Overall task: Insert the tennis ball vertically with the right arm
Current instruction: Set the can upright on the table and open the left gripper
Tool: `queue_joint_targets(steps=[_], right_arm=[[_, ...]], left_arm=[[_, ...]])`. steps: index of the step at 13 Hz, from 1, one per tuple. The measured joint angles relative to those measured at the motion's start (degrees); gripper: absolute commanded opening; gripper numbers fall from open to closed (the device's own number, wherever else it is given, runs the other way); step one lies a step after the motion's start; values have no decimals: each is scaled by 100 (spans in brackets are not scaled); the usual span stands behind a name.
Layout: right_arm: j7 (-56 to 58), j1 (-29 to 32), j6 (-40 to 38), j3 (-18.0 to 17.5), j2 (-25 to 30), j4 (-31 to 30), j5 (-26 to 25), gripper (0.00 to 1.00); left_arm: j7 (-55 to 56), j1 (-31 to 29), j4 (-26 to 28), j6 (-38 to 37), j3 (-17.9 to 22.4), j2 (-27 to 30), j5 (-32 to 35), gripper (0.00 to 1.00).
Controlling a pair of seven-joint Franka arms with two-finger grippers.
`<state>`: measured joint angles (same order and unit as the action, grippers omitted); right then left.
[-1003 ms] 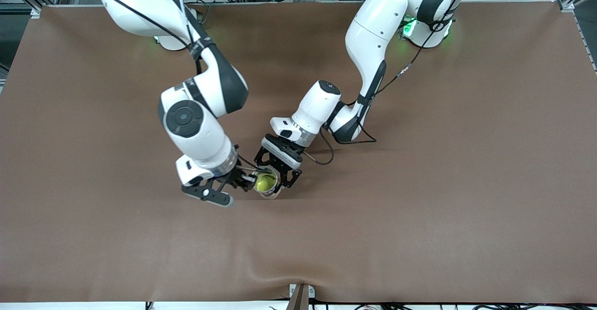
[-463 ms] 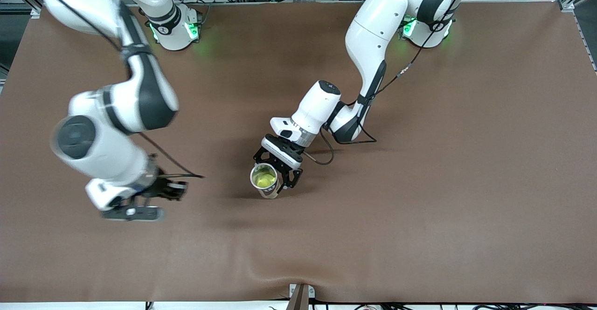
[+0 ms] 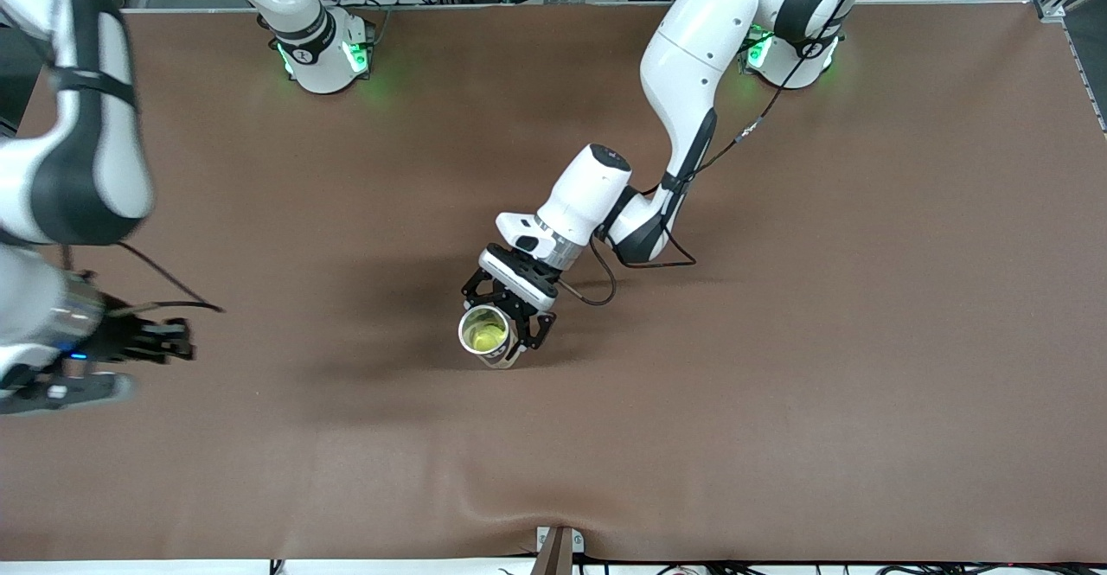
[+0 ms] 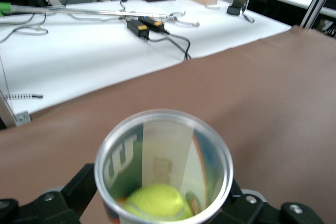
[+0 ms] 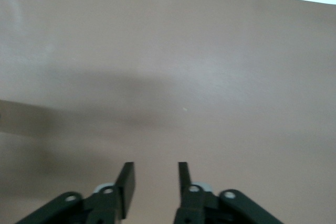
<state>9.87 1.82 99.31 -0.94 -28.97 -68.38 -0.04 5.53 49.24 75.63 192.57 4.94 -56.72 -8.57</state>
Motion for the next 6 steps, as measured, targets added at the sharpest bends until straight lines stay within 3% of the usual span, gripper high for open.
queue_joint_targets(steps=[6], right_arm=[[71, 68, -916, -107, 423, 195, 1, 100]], left_arm=[[9, 68, -27, 0, -11, 279, 0, 100]])
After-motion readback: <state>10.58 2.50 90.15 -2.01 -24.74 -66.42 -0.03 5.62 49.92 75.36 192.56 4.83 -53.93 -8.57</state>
